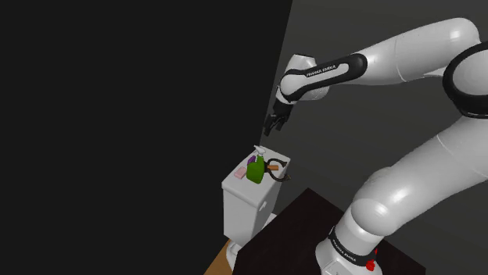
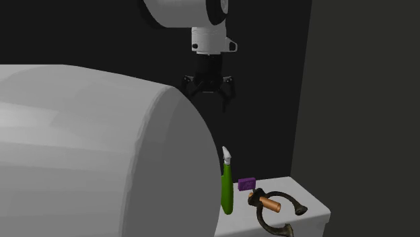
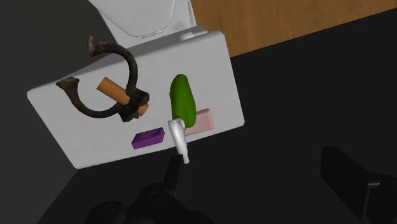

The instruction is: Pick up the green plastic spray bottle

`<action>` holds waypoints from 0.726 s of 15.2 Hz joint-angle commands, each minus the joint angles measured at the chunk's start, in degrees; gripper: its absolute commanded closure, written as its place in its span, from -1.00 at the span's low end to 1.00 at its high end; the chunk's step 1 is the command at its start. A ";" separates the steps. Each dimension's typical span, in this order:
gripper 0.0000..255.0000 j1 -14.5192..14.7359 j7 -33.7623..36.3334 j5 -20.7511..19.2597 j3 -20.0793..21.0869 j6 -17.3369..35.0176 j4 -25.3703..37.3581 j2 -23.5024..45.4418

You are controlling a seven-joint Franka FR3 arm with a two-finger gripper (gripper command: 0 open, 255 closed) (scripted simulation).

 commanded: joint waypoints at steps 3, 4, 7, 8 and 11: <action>-1.00 0.19 -4.44 2.55 -2.43 5.42 1.73 8.33; -1.00 0.22 -5.69 3.46 -2.94 6.61 2.39 10.55; -1.00 0.07 -9.75 6.81 -4.05 9.78 4.83 17.38; -1.00 -0.09 -11.18 8.08 -4.26 10.69 5.80 19.70; -1.00 -1.05 -15.49 12.08 -4.29 12.93 9.14 26.71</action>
